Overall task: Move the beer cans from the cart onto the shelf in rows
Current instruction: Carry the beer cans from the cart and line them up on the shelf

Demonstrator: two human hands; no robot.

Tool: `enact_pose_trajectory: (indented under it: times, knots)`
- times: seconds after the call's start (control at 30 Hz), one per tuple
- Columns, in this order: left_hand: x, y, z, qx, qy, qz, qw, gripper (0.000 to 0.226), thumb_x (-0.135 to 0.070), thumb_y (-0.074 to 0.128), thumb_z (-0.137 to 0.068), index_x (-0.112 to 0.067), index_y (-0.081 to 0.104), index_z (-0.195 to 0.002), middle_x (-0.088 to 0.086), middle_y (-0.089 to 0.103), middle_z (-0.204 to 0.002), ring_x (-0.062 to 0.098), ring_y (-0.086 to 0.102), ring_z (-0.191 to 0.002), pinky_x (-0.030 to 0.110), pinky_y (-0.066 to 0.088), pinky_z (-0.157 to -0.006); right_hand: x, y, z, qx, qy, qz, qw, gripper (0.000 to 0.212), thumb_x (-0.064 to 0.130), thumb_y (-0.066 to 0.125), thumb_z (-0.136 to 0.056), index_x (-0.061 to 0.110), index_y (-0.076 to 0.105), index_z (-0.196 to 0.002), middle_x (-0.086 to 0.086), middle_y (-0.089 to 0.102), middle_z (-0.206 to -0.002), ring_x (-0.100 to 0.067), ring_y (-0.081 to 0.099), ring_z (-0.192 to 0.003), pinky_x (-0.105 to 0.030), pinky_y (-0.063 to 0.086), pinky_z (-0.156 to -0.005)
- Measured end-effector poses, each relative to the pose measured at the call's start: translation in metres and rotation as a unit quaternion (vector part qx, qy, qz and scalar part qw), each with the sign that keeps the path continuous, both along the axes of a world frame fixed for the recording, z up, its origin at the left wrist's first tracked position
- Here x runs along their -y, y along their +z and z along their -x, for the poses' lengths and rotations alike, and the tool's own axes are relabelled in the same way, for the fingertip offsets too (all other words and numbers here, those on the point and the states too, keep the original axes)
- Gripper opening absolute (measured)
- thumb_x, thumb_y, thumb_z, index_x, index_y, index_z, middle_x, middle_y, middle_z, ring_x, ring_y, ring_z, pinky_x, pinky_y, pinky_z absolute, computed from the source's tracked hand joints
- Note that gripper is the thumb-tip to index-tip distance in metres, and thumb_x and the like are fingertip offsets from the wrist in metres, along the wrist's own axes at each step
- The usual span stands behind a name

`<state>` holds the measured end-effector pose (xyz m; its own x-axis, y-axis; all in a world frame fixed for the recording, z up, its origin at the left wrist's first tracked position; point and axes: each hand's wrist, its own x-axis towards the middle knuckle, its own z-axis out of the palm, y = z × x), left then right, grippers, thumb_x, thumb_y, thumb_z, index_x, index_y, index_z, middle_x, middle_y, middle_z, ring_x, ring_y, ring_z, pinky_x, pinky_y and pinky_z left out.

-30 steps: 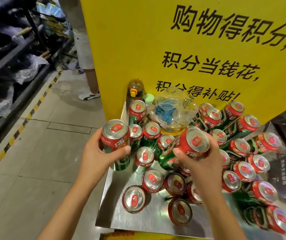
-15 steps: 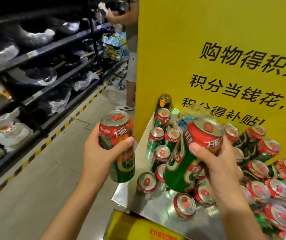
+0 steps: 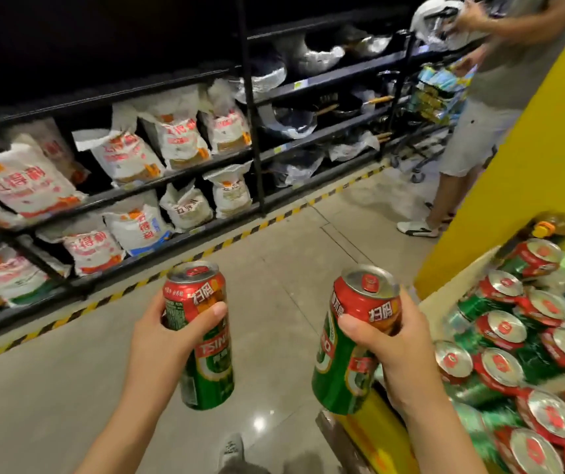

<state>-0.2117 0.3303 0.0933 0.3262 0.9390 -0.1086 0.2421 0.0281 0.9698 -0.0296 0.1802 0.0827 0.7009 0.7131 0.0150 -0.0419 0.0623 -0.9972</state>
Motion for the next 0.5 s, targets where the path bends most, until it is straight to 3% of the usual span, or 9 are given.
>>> enact_pose_trajectory:
  times: [0.1, 0.2, 0.33, 0.5]
  knots:
    - [-0.025, -0.008, 0.039, 0.004, 0.053, 0.01, 0.999, 0.049, -0.044, 0.072, -0.052, -0.04, 0.054, -0.098, -0.011, 0.065, -0.098, 0.011, 0.061, -0.091, 0.035, 0.047, -0.076, -0.041, -0.004, 0.021, 0.006, 0.047, 0.019, 0.999, 0.061, 0.046, 0.079, -0.044, 0.034, 0.063, -0.102, 0.003, 0.072, -0.096, -0.015, 0.069, -0.087, -0.028, 0.054, -0.07]
    - [-0.055, -0.011, 0.077, 0.008, 0.114, 0.014, 0.993, 0.052, -0.044, 0.071, -0.051, -0.038, 0.053, -0.099, -0.011, 0.063, -0.096, 0.01, 0.06, -0.089, 0.033, 0.047, -0.072, -0.099, -0.007, 0.048, -0.012, 0.099, 0.02, 0.995, 0.054, 0.045, 0.08, -0.043, 0.043, 0.065, -0.095, 0.003, 0.072, -0.096, -0.017, 0.069, -0.088, -0.033, 0.055, -0.074]
    - [-0.111, -0.01, 0.131, 0.01, 0.167, 0.007, 0.986, 0.065, -0.048, 0.071, -0.048, -0.033, 0.053, -0.108, -0.012, 0.063, -0.096, 0.01, 0.06, -0.089, 0.034, 0.046, -0.074, -0.189, -0.006, 0.103, -0.012, 0.175, 0.032, 0.984, 0.066, 0.046, 0.08, -0.04, 0.036, 0.061, -0.102, 0.008, 0.071, -0.097, -0.013, 0.068, -0.089, -0.033, 0.054, -0.076]
    - [-0.182, -0.001, 0.186, 0.024, 0.207, -0.02, 0.978, 0.043, -0.042, 0.072, -0.054, -0.039, 0.054, -0.094, -0.013, 0.064, -0.092, 0.005, 0.059, -0.086, 0.026, 0.044, -0.065, -0.285, 0.001, 0.167, -0.004, 0.233, 0.027, 0.972, 0.069, 0.048, 0.077, -0.039, 0.033, 0.06, -0.104, 0.012, 0.071, -0.095, -0.007, 0.067, -0.087, -0.024, 0.051, -0.071]
